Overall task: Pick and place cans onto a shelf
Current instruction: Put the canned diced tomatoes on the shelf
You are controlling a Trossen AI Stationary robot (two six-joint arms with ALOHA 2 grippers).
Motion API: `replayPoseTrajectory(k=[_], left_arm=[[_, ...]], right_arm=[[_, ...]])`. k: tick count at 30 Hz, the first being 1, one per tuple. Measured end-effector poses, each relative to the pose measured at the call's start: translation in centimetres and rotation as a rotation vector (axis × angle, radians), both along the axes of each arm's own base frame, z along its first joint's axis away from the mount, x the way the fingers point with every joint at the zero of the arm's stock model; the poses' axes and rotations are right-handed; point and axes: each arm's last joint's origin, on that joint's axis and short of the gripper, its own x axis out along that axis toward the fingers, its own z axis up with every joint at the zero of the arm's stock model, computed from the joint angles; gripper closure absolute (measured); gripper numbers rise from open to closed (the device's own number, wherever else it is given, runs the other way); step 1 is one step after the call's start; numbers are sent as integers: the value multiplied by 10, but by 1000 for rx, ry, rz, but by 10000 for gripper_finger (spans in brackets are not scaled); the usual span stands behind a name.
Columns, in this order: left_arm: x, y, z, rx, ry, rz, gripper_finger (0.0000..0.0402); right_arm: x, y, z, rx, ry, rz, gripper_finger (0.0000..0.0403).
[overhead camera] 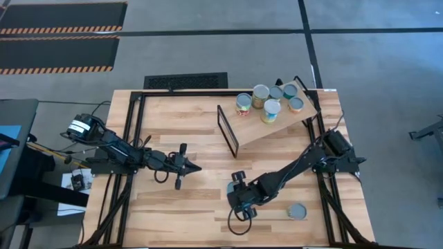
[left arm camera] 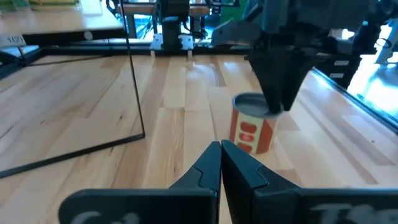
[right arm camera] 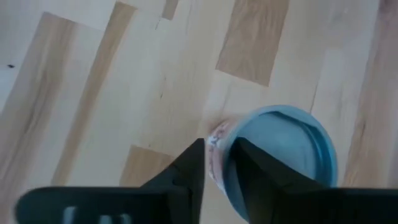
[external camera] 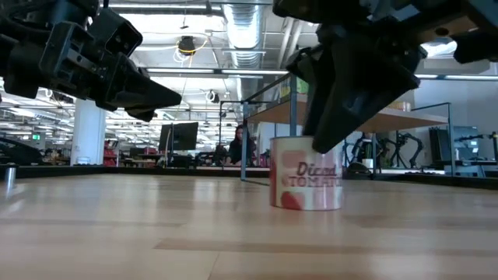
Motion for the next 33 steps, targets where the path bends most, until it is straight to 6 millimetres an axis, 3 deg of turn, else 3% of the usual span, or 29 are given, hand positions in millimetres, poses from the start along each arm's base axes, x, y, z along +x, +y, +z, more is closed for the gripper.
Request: replayPoseTrajectory(k=[6, 9, 12, 17, 20, 23, 27, 33], left_arm=[[0, 0, 1, -2, -6, 0, 401], [0, 0, 1, -2, -7, 0, 401], [0, 0, 1, -3, -7, 1, 401], [0, 0, 1, -3, -8, 0, 401], [0, 0, 1, -5, -14, 0, 401], [0, 0, 2, -7, -18, 0, 401], [0, 0, 2, -7, -17, 0, 401], [0, 0, 2, -6, -17, 0, 401]], right_arm=[[-3, -1, 4, 16, 12, 13, 385], [-9, 2, 12, 33, 18, 25, 387], [-22, 6, 38, 77, -19, 9, 382], [-68, 1, 97, 108, -60, -66, 397], [-100, -19, 132, 123, -92, -215, 394], [-127, -52, 153, 90, -98, -453, 388], [-150, -98, 167, 13, -85, -715, 387], [-164, -155, 176, -59, -34, -946, 387]])
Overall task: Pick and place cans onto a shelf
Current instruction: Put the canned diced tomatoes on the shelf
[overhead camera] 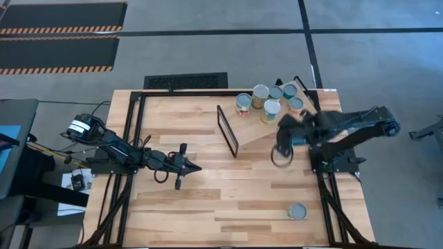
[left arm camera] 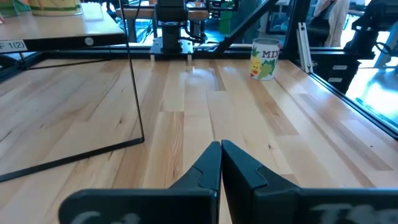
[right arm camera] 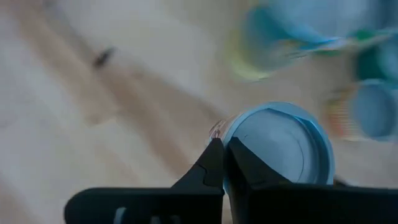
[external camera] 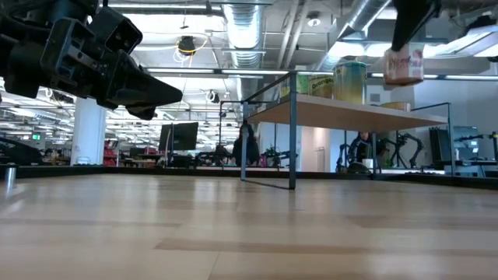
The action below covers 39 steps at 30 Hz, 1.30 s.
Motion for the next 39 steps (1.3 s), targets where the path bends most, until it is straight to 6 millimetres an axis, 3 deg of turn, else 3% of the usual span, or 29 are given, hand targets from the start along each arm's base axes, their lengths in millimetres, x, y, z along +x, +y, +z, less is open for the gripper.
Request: replayPoseTrajectory(k=[6, 12, 39], left_arm=[[0, 0, 0, 1, 1, 0, 401], [0, 0, 0, 0, 1, 0, 401], [0, 0, 0, 0, 2, 0, 401]], right_arm=[[-7, -41, 5, -17, 26, -89, 390], [-1, -66, -2, 17, 3, -91, 390], [11, -104, -20, 55, 22, -153, 362]])
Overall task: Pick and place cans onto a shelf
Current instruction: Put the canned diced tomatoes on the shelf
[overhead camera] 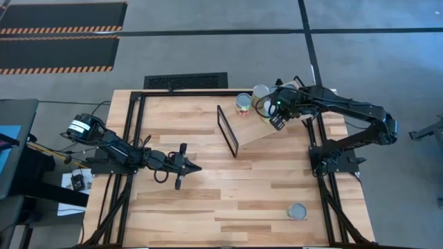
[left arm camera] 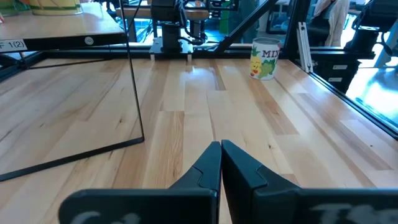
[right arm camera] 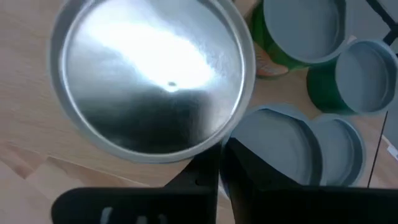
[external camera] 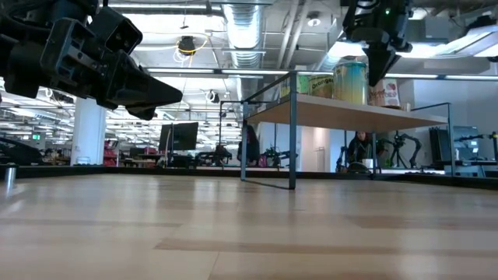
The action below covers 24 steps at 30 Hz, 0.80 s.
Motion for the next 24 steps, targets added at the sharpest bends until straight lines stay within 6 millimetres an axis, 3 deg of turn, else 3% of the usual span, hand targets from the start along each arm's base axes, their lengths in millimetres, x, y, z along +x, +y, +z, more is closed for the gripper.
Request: replayPoseTrajectory(k=[24], left_arm=[[0, 0, 0, -1, -1, 0, 401]], right_arm=[[-4, 1, 3, -29, 3, -13, 320]])
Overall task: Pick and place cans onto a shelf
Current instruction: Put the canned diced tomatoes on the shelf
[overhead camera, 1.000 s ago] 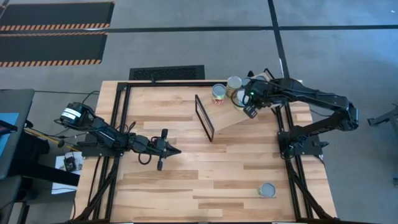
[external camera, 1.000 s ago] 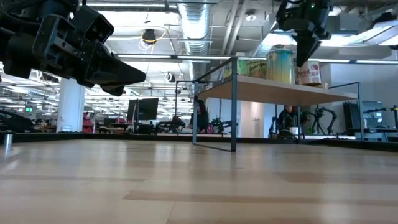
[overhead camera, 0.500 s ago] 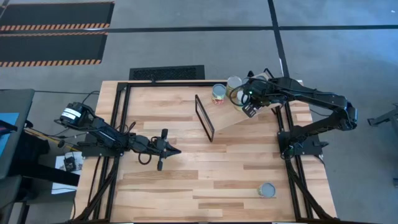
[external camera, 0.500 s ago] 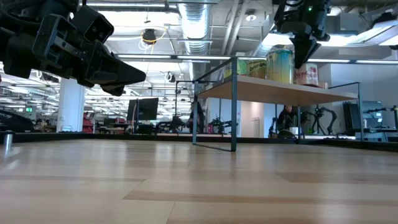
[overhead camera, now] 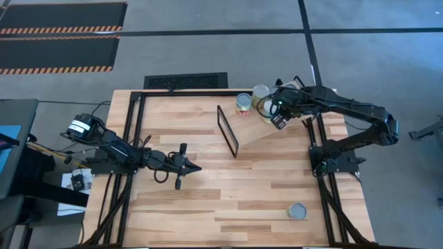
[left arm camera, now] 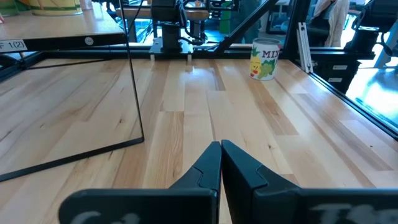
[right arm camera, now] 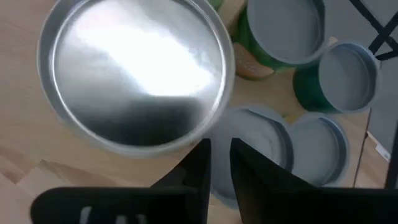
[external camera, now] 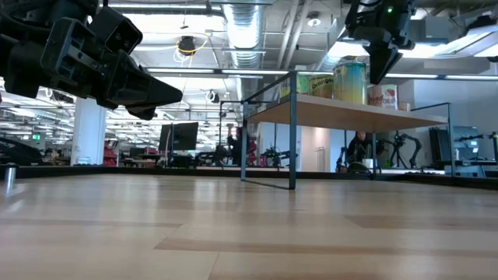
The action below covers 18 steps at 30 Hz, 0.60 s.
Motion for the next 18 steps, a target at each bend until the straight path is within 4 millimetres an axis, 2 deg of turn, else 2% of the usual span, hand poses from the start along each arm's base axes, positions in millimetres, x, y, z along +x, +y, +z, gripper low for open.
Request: replayPoseTrajectory(k=[6, 11, 14, 18], left_arm=[[0, 0, 0, 0, 0, 0, 401], [0, 0, 0, 0, 0, 0, 401], [0, 0, 0, -1, -1, 0, 401], [0, 0, 0, 0, -1, 0, 401]], right_arm=[[-22, 14, 13, 0, -23, 19, 342], [-42, 28, 18, 70, -15, 8, 390], [-44, 31, 10, 104, 6, -11, 391], [-39, 30, -14, 136, 53, -6, 386]])
